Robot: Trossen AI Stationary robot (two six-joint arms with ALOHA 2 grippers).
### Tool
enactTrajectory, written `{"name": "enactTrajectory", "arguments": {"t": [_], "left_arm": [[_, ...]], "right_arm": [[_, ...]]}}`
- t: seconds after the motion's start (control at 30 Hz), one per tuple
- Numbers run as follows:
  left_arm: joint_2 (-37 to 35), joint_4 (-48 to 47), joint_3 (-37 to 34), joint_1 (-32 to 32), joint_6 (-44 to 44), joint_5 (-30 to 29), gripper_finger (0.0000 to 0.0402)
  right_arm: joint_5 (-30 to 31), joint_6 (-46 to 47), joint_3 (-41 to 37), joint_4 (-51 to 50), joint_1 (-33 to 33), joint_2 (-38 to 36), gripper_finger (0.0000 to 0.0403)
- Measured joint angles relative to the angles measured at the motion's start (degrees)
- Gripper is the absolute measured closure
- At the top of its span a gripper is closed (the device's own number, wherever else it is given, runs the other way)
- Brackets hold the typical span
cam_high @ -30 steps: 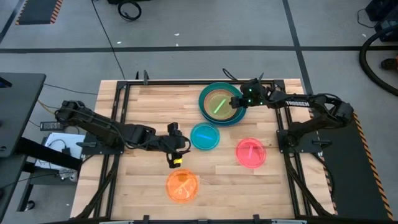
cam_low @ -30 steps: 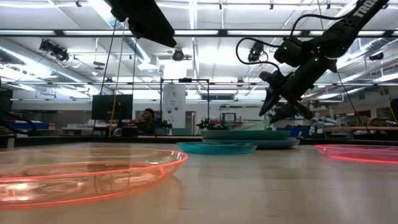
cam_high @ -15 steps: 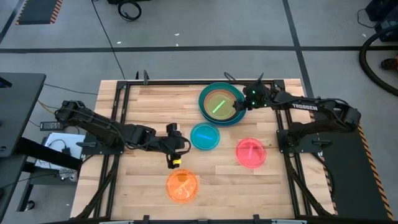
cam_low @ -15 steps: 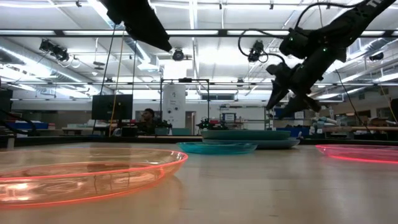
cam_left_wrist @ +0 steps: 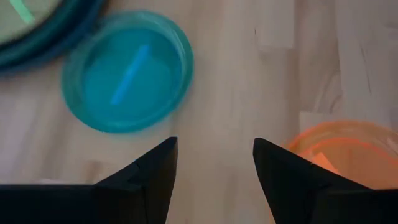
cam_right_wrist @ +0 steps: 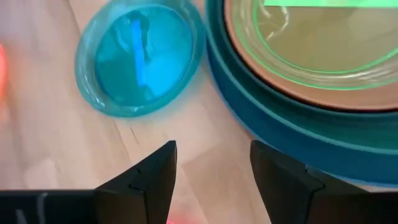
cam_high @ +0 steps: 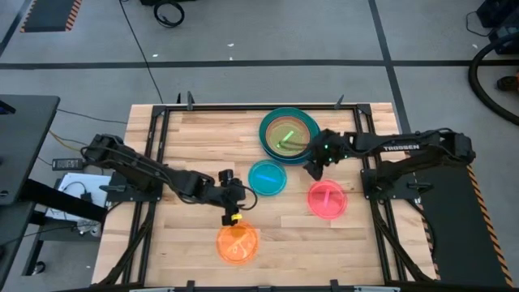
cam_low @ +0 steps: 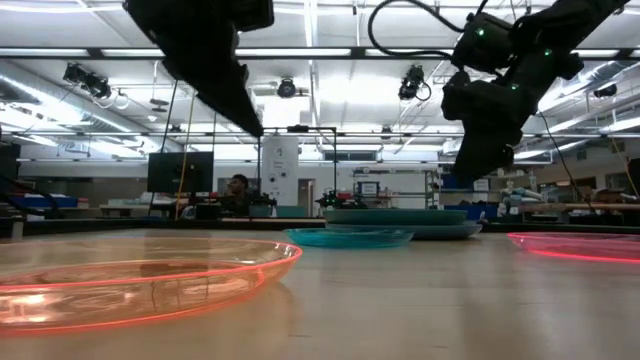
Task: Stack plastic plates
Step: Stack the red plate on top of the green plate
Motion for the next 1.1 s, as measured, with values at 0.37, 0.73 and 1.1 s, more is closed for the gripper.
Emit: {"name": "enactTrajectory", "arguments": {"t": [0.37,0.73,1.1], "left_arm": [[2.0,-1.9,0.0,-3.8,-11.8,-0.4,0.0184],[2.3,-0.6,-0.1,-6.2,-8.8,-8.1,0.0184],[2.3,0.9,0.0,-6.2,-8.8,-8.0,0.0184]], "right_arm": [[9.6,-4.1,0.0,0.7,12.5,0.4,0.0190],[10.9,-0.9,3.3,2.1,22.7,9.7,0.0190],[12.1,2.7,12.5,-11.7,31.3,18.0,0.0190]]}}
